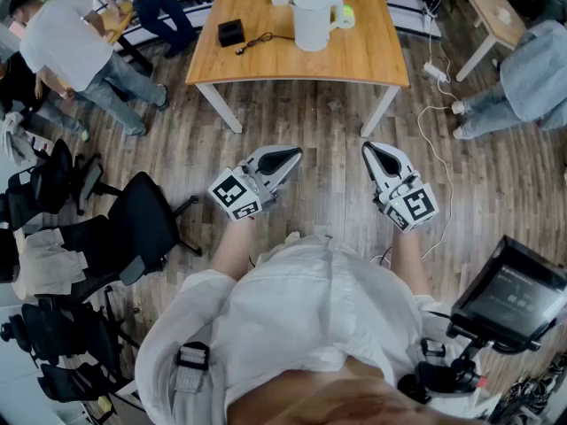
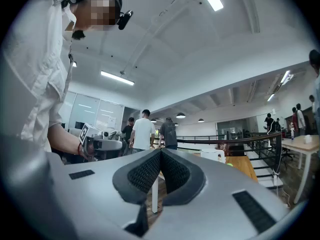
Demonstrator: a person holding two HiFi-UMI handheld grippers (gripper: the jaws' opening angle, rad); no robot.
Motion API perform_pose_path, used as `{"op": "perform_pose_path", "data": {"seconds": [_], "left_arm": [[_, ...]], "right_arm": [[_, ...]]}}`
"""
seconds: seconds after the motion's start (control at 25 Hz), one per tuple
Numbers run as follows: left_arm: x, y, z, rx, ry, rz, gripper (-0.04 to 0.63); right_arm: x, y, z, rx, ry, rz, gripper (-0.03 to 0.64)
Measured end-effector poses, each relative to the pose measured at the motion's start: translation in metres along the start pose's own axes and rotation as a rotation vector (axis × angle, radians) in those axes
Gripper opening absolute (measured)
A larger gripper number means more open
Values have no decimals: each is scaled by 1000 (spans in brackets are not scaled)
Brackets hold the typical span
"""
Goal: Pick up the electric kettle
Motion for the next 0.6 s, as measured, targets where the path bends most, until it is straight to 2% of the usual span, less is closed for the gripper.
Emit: {"op": "perform_pose_path", "data": {"seconds": [0.6], "left_arm": [[0,3,-2,-5,10,8,9]], "right_arm": [[2,-1,-4,8,9,4,11]]}}
Point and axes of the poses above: the fingertips, and each gripper's own axes: z backward along the fingers, y to its left, x out of its top, the point moved 10 cm from there along z, backward along the fingers, and after that the axes turned 7 degrees about x, right-handed, at the moved point
